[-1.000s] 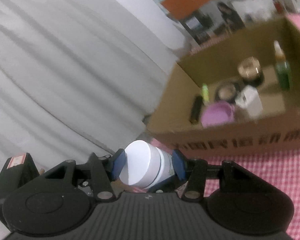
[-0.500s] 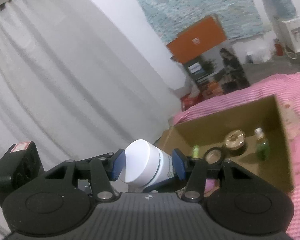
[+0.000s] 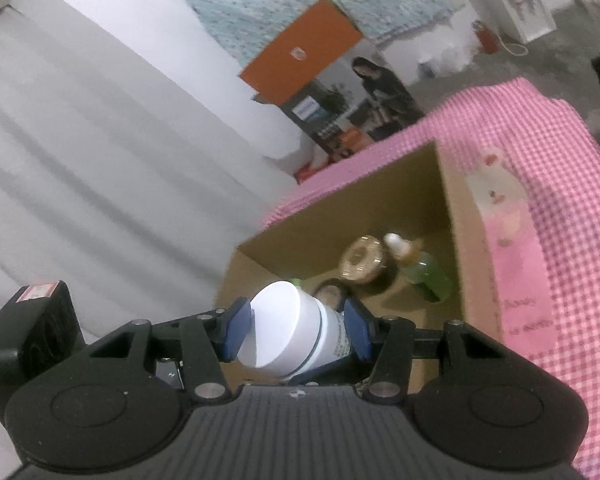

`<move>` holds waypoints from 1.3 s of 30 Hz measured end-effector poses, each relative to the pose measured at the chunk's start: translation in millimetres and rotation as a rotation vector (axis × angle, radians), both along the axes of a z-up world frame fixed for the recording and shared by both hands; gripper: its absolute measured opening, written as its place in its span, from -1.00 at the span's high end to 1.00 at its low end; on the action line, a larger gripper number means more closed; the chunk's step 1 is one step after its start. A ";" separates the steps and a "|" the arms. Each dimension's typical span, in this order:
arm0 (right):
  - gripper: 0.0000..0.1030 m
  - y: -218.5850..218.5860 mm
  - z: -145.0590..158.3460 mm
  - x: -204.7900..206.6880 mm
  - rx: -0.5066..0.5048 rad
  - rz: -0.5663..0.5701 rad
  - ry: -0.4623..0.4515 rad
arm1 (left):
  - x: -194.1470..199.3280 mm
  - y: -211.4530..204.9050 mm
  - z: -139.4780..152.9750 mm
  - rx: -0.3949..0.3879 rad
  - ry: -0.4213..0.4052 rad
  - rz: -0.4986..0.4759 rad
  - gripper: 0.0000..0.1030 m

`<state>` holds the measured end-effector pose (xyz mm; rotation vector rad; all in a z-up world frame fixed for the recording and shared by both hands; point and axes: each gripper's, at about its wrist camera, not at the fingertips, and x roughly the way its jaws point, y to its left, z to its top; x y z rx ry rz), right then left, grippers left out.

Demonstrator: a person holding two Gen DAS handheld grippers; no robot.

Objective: Organize rigid objects
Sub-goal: 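Carry the white jar into the box and open the right gripper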

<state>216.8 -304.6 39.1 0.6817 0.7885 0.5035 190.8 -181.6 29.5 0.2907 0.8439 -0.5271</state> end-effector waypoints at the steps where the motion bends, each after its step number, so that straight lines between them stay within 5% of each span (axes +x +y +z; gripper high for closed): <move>1: -0.07 -4.0 -4.9 0.9 -0.003 0.000 0.008 | 1.5 -2.3 -3.2 0.006 0.005 0.000 -0.03; 29: -0.07 -8.2 -12.5 13.0 -0.180 0.011 -0.010 | 20.0 -20.7 -28.1 0.029 0.035 -0.002 -0.06; 39: -0.08 -15.7 -5.1 9.8 -0.198 -0.011 -0.027 | 9.6 -10.5 -16.0 -0.034 -0.012 -0.012 -0.60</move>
